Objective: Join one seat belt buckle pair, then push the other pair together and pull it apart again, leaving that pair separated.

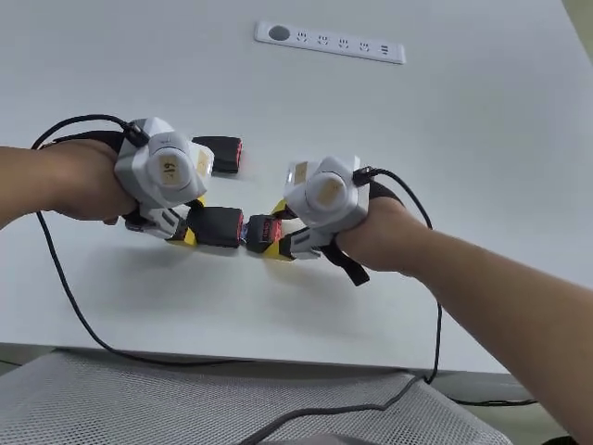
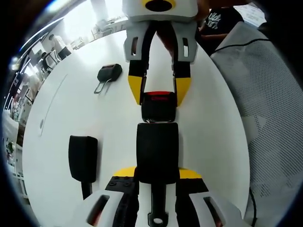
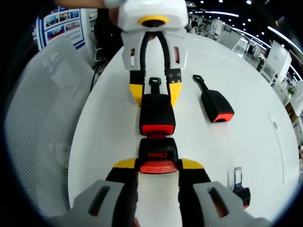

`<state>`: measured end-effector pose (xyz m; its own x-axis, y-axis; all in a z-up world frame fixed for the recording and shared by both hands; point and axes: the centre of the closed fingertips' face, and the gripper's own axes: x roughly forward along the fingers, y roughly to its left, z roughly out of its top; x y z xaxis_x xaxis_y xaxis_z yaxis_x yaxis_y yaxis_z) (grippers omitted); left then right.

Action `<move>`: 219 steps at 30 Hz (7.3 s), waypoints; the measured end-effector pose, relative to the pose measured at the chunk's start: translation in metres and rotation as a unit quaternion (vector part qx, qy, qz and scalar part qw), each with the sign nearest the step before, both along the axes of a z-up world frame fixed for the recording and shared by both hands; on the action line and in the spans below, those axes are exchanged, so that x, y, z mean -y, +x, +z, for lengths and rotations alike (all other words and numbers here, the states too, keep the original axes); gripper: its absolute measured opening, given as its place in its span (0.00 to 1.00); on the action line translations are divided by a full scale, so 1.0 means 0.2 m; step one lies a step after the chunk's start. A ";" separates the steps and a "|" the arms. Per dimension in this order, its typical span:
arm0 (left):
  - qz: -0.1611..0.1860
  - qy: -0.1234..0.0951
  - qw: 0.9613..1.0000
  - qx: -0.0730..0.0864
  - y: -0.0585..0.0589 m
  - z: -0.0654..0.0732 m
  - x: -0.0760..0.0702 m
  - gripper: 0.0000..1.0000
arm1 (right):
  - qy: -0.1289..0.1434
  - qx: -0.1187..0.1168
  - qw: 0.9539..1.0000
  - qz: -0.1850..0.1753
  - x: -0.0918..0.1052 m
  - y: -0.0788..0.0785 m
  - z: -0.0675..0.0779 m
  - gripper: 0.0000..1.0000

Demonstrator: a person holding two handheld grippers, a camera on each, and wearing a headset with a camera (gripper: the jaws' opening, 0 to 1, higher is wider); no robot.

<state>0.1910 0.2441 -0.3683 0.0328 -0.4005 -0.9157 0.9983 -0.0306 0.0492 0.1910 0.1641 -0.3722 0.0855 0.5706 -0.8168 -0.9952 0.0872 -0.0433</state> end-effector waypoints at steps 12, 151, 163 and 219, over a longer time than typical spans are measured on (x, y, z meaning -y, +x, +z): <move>0.002 -0.008 1.000 0.005 -0.02 0.03 0.00 0.29 | 0.002 -0.005 1.000 0.000 0.00 0.00 0.00 0.31; 0.018 0.011 1.000 0.008 0.67 -0.03 0.01 0.32 | -0.028 0.031 0.999 0.007 0.06 0.57 0.03 0.34; 0.011 0.003 1.000 0.013 0.67 -0.03 0.01 0.31 | -0.017 0.044 0.999 0.014 0.00 0.59 0.04 0.33; 0.015 -0.012 1.000 0.011 0.66 -0.02 0.02 0.31 | -0.001 0.023 1.000 0.011 -0.06 0.63 0.02 0.32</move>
